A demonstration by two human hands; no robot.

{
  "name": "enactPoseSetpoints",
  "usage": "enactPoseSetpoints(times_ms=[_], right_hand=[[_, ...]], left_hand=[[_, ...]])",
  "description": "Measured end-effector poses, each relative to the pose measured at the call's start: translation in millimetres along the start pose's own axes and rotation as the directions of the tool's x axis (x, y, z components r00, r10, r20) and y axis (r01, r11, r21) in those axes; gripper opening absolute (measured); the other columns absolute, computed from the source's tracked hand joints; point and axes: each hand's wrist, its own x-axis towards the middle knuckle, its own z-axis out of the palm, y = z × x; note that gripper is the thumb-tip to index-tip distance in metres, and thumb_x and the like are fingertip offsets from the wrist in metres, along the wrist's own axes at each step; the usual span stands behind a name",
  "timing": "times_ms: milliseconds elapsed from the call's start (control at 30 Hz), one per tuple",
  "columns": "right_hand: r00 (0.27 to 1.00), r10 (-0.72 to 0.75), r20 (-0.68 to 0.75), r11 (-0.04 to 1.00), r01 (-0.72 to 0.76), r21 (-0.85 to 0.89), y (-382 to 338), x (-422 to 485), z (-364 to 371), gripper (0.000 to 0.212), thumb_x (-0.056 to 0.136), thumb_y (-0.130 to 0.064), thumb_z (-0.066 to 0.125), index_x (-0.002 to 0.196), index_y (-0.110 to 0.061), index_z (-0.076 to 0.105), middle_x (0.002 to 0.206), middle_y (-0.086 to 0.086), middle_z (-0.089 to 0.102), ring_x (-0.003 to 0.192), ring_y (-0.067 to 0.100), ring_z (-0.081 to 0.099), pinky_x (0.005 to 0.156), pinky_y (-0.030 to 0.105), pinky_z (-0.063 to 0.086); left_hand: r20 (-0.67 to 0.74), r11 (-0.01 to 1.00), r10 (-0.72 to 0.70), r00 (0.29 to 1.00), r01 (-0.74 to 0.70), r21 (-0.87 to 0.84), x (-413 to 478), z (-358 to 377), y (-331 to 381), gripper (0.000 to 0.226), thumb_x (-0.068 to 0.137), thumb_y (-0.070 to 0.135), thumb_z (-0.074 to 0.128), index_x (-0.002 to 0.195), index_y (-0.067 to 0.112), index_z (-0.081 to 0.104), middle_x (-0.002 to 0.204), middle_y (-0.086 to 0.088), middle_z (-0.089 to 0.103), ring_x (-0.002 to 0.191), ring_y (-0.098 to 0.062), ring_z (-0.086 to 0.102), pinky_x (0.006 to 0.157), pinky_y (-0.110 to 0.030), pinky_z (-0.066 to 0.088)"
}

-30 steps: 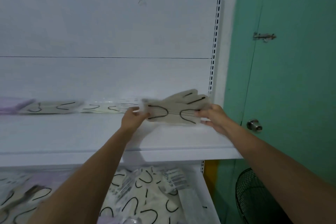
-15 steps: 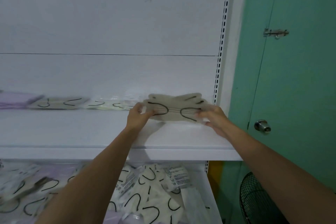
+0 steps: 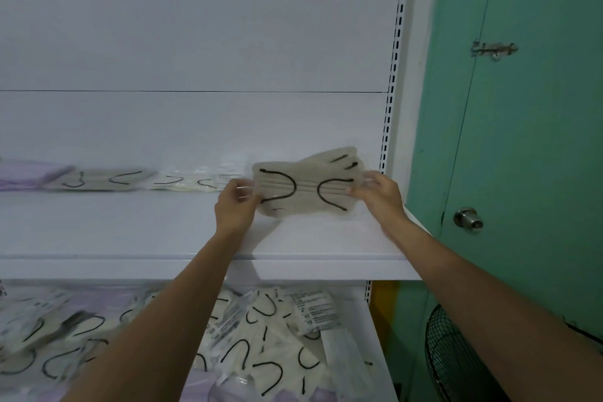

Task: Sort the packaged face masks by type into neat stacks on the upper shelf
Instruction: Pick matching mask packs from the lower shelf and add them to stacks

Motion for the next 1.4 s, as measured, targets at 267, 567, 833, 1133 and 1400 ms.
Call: enactPoseSetpoints(times_ms=[267, 567, 833, 1133, 1400], right_hand=[[0.997, 0.077, 0.025, 0.997, -0.078, 0.009, 15.5, 2.4, 4.6, 0.05, 0.085, -0.019, 0.066, 0.131, -0.017, 0.045, 0.119, 0.001, 0.051, 0.109, 0.017, 0.049, 0.078, 0.024, 0.037], [0.985, -0.167, -0.048, 0.984, 0.164, -0.062, 10.3, -10.7, 5.2, 0.075, 0.081, 0.0, 0.063, 0.141, -0.031, 0.03, 0.13, -0.007, 0.041, 0.116, 0.01, 0.041, 0.084, 0.016, 0.039], [0.986, -0.143, -0.081, 0.979, 0.129, -0.157, 11.9, -10.8, 6.3, 0.073, 0.087, -0.009, 0.055, 0.145, -0.038, 0.021, 0.123, 0.004, 0.045, 0.101, 0.014, 0.049, 0.075, 0.027, 0.045], [0.974, -0.143, -0.177, 0.918, 0.063, -0.392, 20.9, -4.6, 7.3, 0.062, 0.092, -0.015, 0.052, 0.146, -0.031, 0.025, 0.077, -0.004, 0.051, 0.064, 0.017, 0.048, 0.074, 0.041, 0.052], [0.928, -0.368, -0.061, 0.848, 0.308, -0.431, 8.8, -17.3, 18.3, 0.04, 0.091, -0.01, 0.059, 0.129, -0.021, 0.051, 0.108, 0.0, 0.058, 0.098, 0.016, 0.052, 0.083, 0.029, 0.045]], left_hand=[[0.145, 0.994, -0.101, 0.984, 0.093, 0.063, 1.4, 4.5, -3.3, 0.051, 0.086, 0.019, 0.064, 0.13, 0.012, 0.041, 0.114, -0.008, 0.056, 0.097, -0.023, 0.053, 0.081, -0.03, 0.041], [0.267, 0.98, 0.093, 0.959, -0.136, 0.145, -4.5, 8.2, -3.6, 0.054, 0.088, 0.011, 0.058, 0.131, 0.027, 0.03, 0.107, -0.009, 0.057, 0.095, -0.024, 0.06, 0.067, -0.026, 0.047], [0.253, 0.958, 0.041, 0.967, -0.11, 0.264, -4.1, 9.6, -9.1, 0.034, 0.089, 0.013, 0.055, 0.12, 0.014, 0.041, 0.085, 0.001, 0.06, 0.078, -0.016, 0.056, 0.06, -0.02, 0.043], [0.136, 0.863, 0.25, 0.959, -0.285, 0.416, -9.9, 10.1, -11.8, 0.039, 0.091, 0.018, 0.055, 0.126, 0.013, 0.038, 0.092, -0.011, 0.066, 0.085, -0.03, 0.06, 0.074, -0.037, 0.047], [0.07, 0.86, 0.313, 0.947, -0.314, 0.403, -24.3, -16.1, -3.5, 0.037, 0.092, 0.007, 0.054, 0.125, 0.019, 0.042, 0.103, -0.011, 0.06, 0.086, -0.026, 0.061, 0.071, -0.028, 0.044]])
